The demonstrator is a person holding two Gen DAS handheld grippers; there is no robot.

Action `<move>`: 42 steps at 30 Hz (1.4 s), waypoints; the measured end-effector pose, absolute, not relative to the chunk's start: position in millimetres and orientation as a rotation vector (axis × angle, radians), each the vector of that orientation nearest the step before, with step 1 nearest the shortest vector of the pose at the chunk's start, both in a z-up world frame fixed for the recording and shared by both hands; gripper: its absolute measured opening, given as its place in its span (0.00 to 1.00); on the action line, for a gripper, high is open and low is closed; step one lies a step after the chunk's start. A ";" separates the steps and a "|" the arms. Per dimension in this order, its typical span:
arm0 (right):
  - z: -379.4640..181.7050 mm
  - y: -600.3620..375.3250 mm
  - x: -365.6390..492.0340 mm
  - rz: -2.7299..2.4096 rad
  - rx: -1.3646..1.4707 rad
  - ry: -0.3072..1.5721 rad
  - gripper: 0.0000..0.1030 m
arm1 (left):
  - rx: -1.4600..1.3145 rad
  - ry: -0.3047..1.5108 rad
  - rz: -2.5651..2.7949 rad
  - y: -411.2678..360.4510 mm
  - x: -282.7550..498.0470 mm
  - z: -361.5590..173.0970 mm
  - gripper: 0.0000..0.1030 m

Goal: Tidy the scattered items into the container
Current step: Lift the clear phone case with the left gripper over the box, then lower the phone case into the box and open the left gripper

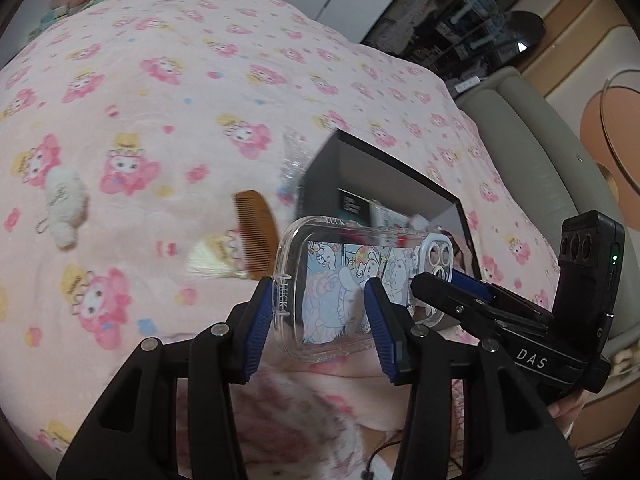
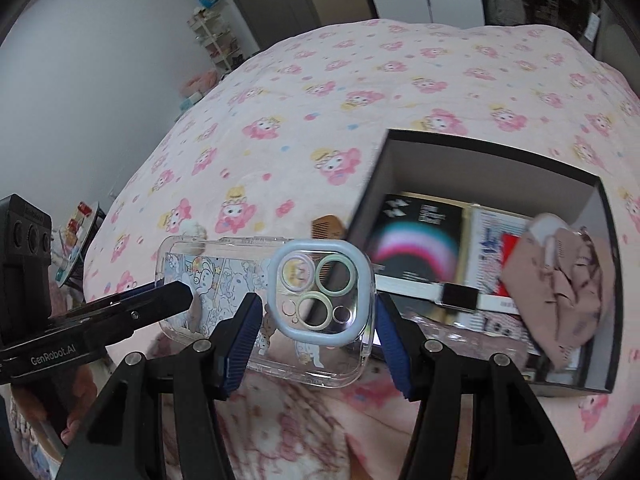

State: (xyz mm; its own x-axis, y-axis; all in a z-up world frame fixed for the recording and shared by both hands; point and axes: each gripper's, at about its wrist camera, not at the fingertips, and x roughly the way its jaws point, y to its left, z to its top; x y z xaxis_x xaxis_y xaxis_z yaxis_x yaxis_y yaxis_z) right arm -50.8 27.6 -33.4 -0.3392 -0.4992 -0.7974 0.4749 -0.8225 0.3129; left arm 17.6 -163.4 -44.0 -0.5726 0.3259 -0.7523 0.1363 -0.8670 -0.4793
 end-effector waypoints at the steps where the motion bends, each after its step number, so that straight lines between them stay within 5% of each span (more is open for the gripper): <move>1: -35.4 39.9 -54.0 -2.189 1.316 -0.050 0.52 | -1.396 -0.750 2.568 -152.6 11.5 -45.5 0.44; 13: -35.1 116.5 -147.6 -2.286 1.331 -0.052 0.52 | -1.469 -0.578 2.510 -70.3 -101.5 -59.0 0.47; 19: -77.3 108.5 -203.4 -2.211 1.457 -0.046 0.52 | -1.622 -0.559 2.523 -68.3 -158.3 -94.0 0.47; 27: -134.5 127.0 -217.8 -2.072 1.593 -0.218 0.52 | -1.756 -0.394 2.544 -47.5 -176.3 -118.8 0.48; 32: -123.7 141.5 -217.9 -2.100 1.553 -0.306 0.52 | -1.796 -0.332 2.561 -43.6 -173.6 -114.7 0.48; 37: -96.8 148.1 -201.1 -2.214 1.472 -0.185 0.52 | -1.732 -0.470 2.486 -29.8 -149.9 -106.9 0.45; 42: -99.9 138.7 -192.7 -2.231 1.495 -0.017 0.49 | -1.801 -0.336 2.418 4.6 -146.3 -126.1 0.38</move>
